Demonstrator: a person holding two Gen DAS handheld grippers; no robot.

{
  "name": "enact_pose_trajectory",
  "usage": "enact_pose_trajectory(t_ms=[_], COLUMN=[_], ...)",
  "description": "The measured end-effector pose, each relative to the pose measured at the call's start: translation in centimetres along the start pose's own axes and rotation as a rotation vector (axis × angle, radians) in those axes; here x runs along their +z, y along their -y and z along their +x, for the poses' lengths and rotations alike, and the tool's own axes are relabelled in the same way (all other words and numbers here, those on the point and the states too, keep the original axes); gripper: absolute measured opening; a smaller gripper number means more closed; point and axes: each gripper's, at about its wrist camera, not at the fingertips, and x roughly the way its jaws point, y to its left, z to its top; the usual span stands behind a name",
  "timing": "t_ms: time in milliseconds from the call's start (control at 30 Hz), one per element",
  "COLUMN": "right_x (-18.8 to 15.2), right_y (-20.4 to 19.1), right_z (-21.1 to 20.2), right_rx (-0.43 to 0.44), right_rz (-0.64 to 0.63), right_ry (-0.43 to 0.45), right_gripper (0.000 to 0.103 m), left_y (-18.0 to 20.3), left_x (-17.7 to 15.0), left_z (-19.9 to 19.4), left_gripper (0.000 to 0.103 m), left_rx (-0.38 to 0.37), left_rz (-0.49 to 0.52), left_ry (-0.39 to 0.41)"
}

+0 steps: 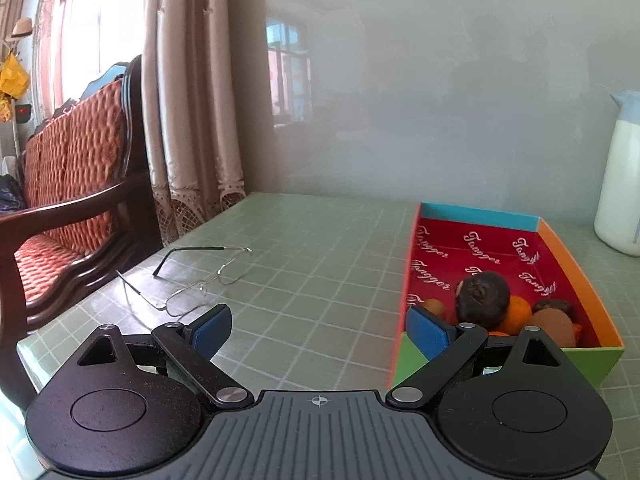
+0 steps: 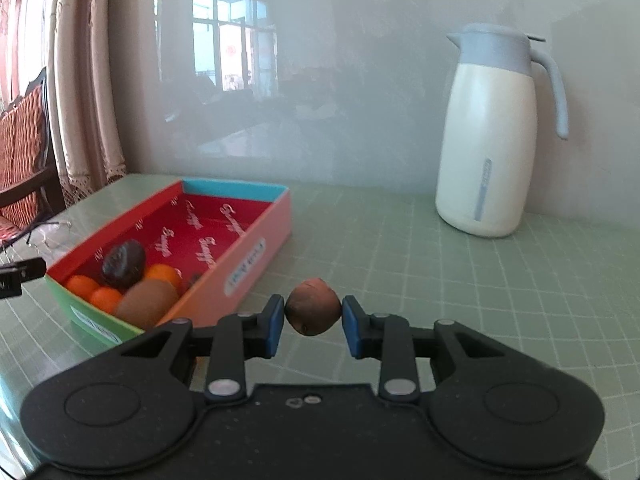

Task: Organize fruits
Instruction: 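Carry the brown nut with the right gripper into the box and release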

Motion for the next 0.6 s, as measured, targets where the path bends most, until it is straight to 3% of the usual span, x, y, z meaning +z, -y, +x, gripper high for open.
enact_pose_trajectory(t_ms=[600], right_x=[3.0], right_y=[-6.3], right_z=[3.6], right_rx=[0.114], right_rz=[-0.002], right_ry=[0.066], right_gripper=[0.030], left_y=[-1.6], left_x=[-0.6], left_z=[0.3], left_gripper=[0.093], left_rx=[0.032], left_rz=[0.017], left_ry=[-0.021])
